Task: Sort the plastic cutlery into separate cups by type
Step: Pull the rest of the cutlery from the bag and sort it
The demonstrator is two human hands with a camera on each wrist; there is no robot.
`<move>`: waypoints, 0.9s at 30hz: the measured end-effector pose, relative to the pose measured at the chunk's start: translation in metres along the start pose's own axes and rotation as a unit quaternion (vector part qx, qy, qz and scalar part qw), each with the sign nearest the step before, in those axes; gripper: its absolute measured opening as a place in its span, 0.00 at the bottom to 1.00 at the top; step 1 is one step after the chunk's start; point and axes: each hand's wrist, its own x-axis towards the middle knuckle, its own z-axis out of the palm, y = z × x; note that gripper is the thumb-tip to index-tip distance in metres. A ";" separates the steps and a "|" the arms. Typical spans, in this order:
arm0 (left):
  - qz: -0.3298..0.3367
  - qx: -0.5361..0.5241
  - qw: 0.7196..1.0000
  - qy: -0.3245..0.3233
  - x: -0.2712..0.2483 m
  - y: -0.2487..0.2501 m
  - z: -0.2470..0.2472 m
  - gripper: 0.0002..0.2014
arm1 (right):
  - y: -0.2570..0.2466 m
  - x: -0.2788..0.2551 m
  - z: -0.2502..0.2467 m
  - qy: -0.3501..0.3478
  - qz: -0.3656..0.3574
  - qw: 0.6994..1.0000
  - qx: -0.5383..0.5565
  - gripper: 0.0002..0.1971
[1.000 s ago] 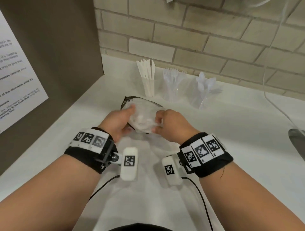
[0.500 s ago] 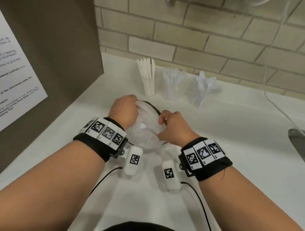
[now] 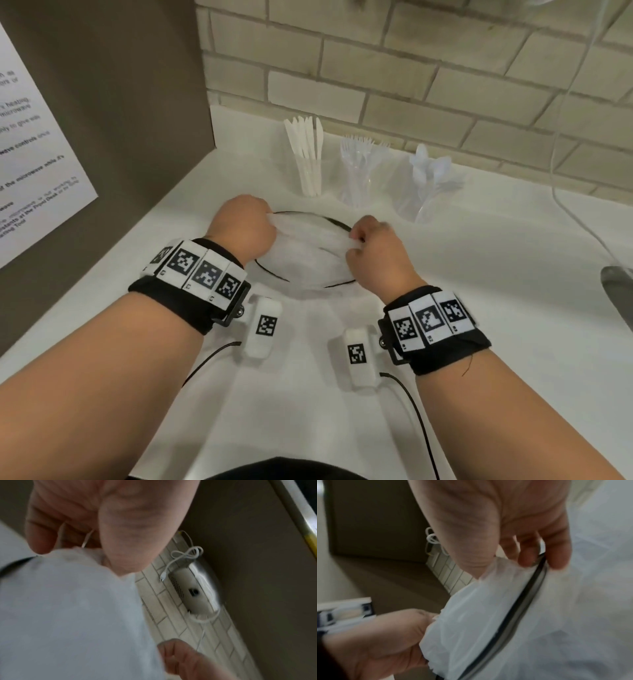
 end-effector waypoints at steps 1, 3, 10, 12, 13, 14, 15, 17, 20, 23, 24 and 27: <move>-0.015 -0.052 0.998 -0.008 -0.001 0.002 0.000 0.16 | -0.004 -0.004 -0.001 0.039 -0.034 0.998 -0.047 0.13; -0.036 -0.147 0.988 -0.001 -0.002 0.005 0.000 0.15 | -0.016 -0.009 -0.002 0.061 -0.105 0.987 -0.101 0.14; 0.057 -0.173 0.980 -0.079 -0.008 0.018 0.000 0.21 | -0.008 0.009 -0.001 -0.092 -0.017 0.995 -0.039 0.27; 0.020 -0.137 0.990 -0.014 -0.008 0.017 0.003 0.12 | -0.008 0.007 0.002 -0.101 -0.027 0.995 -0.003 0.26; 0.016 -0.106 0.994 0.026 -0.010 0.017 0.003 0.10 | -0.009 0.005 0.006 -0.104 -0.031 0.994 0.016 0.25; 0.020 -0.080 0.996 0.037 -0.011 0.017 0.005 0.16 | -0.010 0.002 0.008 -0.106 -0.037 0.993 0.031 0.23; 0.026 -0.061 0.998 0.012 -0.011 0.015 0.007 0.26 | -0.010 0.000 0.010 -0.111 -0.042 0.992 0.040 0.23; 0.030 -0.013 0.995 -0.096 -0.013 0.010 0.007 0.47 | -0.005 0.002 0.007 -0.135 -0.046 0.989 0.036 0.30; 0.025 0.061 0.978 -0.199 -0.014 0.002 0.004 0.57 | 0.010 0.010 -0.002 -0.169 -0.018 0.985 -0.006 0.39; 0.028 0.049 0.979 -0.198 -0.013 -0.003 0.004 0.58 | 0.011 0.012 -0.007 -0.091 -0.040 0.994 -0.049 0.29; 0.027 0.034 0.981 -0.191 -0.013 -0.003 0.005 0.57 | 0.006 0.010 -0.006 -0.028 -0.085 0.995 -0.044 0.24; 0.021 0.027 0.992 -0.117 -0.007 0.005 0.007 0.46 | -0.011 0.006 0.000 0.080 -0.258 0.963 0.012 0.16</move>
